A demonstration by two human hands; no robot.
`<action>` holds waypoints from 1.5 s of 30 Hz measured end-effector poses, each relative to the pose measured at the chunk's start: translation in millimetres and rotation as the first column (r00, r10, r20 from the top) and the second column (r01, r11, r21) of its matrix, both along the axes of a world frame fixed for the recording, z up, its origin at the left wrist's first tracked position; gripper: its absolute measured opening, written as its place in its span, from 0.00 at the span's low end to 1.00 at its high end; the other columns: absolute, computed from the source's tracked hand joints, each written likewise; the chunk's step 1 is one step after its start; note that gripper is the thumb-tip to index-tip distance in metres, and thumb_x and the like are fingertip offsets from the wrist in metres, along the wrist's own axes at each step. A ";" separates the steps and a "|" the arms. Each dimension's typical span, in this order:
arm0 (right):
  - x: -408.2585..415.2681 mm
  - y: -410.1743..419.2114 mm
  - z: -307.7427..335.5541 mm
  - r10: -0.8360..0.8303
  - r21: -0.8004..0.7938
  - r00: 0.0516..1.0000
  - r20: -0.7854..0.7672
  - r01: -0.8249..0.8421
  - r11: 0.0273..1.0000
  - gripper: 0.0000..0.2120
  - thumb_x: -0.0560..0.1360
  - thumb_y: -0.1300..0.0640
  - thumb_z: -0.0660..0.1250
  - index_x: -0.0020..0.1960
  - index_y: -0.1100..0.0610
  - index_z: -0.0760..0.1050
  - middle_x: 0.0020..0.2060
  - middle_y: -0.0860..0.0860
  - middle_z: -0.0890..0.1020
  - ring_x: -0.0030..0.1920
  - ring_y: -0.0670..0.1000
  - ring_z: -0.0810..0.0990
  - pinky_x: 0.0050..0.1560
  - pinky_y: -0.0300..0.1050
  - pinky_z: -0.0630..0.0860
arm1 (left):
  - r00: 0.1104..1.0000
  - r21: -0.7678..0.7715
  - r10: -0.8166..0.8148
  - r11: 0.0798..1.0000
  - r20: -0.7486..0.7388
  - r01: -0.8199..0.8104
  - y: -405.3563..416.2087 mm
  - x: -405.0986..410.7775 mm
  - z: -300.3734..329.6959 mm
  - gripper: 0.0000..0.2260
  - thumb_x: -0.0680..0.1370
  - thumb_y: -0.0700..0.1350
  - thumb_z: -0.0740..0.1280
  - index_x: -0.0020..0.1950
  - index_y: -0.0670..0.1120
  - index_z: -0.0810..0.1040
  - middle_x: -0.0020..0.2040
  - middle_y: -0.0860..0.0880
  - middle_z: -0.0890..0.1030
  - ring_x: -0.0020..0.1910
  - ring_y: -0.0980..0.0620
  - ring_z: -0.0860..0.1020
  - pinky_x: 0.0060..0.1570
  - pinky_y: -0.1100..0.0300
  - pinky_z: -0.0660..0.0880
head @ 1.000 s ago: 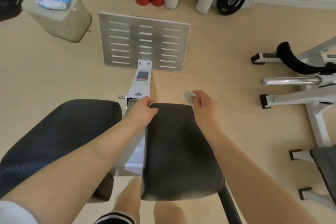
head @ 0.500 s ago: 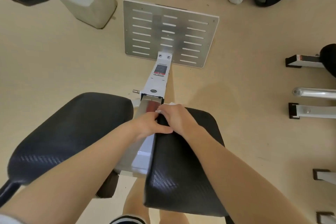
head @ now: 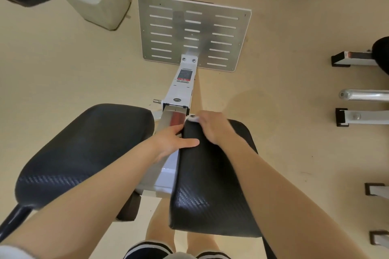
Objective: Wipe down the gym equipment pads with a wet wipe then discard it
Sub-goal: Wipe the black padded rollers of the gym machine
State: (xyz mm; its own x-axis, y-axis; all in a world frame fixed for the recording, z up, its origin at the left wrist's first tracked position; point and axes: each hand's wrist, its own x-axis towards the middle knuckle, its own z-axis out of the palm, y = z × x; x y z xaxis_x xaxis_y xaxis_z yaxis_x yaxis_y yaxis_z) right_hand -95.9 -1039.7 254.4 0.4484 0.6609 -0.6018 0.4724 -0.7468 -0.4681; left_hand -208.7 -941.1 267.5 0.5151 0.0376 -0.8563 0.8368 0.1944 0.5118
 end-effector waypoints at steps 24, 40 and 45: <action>-19.5 -3.0 20.1 0.158 0.158 0.985 -0.068 -0.145 0.977 0.13 0.78 0.64 0.56 0.58 0.61 0.75 0.53 0.58 0.80 0.53 0.59 0.77 0.56 0.53 0.72 | 1.000 -0.054 -0.016 0.998 -0.001 0.016 -7.2 -13.8 10.7 0.29 0.71 0.47 0.72 0.70 0.49 0.67 0.61 0.51 0.76 0.61 0.53 0.73 0.62 0.58 0.68; -14.4 -22.0 31.9 0.142 0.247 0.970 -0.199 -0.091 0.965 0.15 0.81 0.58 0.55 0.61 0.58 0.76 0.58 0.54 0.80 0.58 0.52 0.76 0.58 0.40 0.67 | 0.999 0.119 0.023 0.993 -0.029 -0.019 -18.9 -7.2 29.8 0.19 0.73 0.45 0.70 0.63 0.46 0.73 0.56 0.49 0.79 0.54 0.52 0.76 0.47 0.65 0.70; 6.4 -43.1 24.2 -0.071 0.195 0.928 -0.367 0.151 0.969 0.13 0.79 0.55 0.60 0.58 0.57 0.79 0.57 0.54 0.80 0.59 0.52 0.77 0.59 0.37 0.68 | 0.998 0.280 -0.018 0.959 -0.053 0.032 -27.4 -2.5 36.3 0.15 0.74 0.46 0.69 0.59 0.43 0.77 0.50 0.49 0.80 0.46 0.54 0.77 0.40 0.69 0.70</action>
State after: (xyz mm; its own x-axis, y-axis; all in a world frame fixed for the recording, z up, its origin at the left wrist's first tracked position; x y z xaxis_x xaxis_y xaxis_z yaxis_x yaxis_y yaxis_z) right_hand -89.5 -1082.9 278.6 0.3105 0.7511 -0.5826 0.1655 -0.6463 -0.7449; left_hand -211.2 -968.5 303.9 0.4762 0.2676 -0.8376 0.8652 0.0275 0.5007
